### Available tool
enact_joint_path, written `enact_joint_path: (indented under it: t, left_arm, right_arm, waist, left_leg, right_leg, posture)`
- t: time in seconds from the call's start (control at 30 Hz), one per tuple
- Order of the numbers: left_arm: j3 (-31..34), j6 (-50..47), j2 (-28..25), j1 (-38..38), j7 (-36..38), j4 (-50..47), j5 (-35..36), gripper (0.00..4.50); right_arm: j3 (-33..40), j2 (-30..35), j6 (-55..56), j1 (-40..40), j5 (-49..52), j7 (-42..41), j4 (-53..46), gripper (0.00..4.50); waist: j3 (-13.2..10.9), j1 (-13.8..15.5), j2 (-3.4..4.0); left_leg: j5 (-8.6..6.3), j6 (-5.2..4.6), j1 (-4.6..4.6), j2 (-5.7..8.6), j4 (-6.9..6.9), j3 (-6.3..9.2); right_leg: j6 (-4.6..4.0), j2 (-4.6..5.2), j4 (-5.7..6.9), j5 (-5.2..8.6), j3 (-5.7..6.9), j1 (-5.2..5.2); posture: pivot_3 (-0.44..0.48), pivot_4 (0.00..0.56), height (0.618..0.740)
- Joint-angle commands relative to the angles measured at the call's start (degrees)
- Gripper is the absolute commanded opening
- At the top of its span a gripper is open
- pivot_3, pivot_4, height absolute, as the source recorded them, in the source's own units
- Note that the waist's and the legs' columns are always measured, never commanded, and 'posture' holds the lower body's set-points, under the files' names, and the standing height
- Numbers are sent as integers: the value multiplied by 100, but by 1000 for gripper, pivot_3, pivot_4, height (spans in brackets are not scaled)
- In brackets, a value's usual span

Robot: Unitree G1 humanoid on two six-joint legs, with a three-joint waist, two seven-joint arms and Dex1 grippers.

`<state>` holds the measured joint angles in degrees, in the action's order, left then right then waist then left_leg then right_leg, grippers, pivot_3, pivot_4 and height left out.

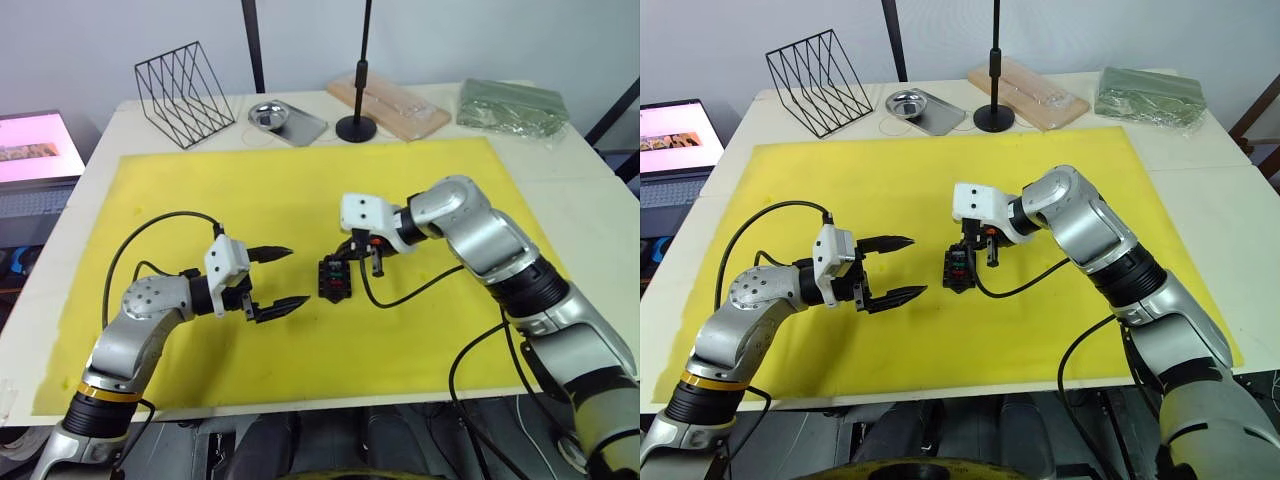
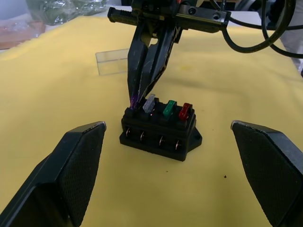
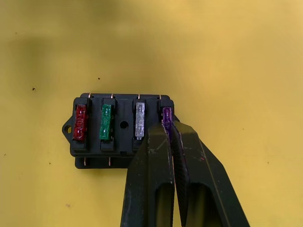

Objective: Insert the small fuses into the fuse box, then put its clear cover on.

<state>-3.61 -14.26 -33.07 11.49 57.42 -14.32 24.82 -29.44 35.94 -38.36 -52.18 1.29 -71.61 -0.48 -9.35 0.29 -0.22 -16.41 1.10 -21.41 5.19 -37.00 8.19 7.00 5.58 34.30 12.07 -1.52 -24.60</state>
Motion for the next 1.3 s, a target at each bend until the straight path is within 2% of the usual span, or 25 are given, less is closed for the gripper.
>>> enact_joint_path:
  t: [0.03,1.3]
  left_arm:
    - [103,102,-42,84,26,-58,12,4500]
    - [94,122,-43,138,77,16,-44,4500]
  right_arm:
    - [-64,36,32,24,29,-189,-209,41]
    - [299,-15,-528,-210,313,-112,-432,41]
  waist:
    - [0,0,0]
    - [0,0,0]
  left_leg:
    - [0,0,0,0,0,0]
    - [-1,2,-1,0,0,0]
  right_leg:
    - [0,0,0,0,0,0]
    - [0,0,1,0,0,-2]
  posture:
    - [0,150,740]
    - [0,150,740]
